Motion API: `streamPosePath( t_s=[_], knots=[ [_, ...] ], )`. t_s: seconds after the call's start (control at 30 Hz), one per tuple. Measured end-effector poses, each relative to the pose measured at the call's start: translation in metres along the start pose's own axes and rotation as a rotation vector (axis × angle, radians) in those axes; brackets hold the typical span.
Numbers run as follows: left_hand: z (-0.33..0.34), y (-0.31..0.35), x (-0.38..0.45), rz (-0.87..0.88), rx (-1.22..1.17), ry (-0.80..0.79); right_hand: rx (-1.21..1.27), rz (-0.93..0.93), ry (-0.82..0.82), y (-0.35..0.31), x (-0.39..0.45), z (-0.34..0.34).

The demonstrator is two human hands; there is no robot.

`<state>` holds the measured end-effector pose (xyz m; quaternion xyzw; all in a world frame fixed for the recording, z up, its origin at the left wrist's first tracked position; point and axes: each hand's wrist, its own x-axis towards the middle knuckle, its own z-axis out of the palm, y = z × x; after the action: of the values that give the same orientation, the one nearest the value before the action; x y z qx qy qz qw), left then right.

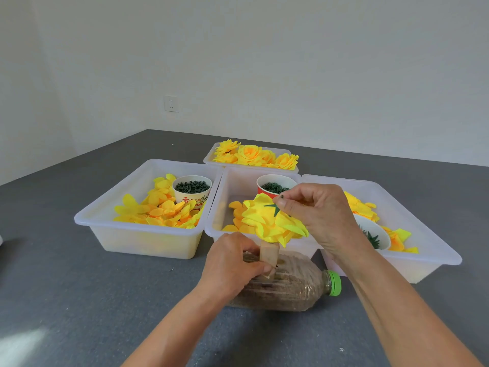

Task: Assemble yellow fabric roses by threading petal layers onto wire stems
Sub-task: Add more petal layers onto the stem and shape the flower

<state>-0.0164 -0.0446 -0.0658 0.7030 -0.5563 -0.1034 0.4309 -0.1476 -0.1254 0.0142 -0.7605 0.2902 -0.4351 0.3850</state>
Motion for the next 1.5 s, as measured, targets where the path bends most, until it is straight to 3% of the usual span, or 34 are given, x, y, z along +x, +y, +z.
streamPosePath(
  t_s=[0.4,0.83,1.0,1.17,1.3,1.5],
  knots=[
    [0.002,0.009,0.003,-0.012,-0.388,0.112,-0.032,0.013,-0.005,0.002,0.004,-0.001],
    [-0.004,0.01,0.009,0.041,-0.279,0.052,0.096,0.005,0.072,-0.024,0.018,-0.009],
    [-0.004,0.01,0.008,0.056,-0.232,0.06,0.397,0.153,0.196,-0.034,0.03,-0.021],
    [-0.005,0.011,0.006,0.029,-0.261,0.068,0.698,0.467,0.356,-0.02,0.04,-0.023],
    [-0.006,0.012,0.005,0.024,-0.278,0.078,0.957,0.692,0.35,-0.002,0.041,-0.022],
    [-0.003,0.015,0.007,0.047,-0.203,0.086,1.198,0.758,0.325,0.013,0.038,-0.014]
  ],
)
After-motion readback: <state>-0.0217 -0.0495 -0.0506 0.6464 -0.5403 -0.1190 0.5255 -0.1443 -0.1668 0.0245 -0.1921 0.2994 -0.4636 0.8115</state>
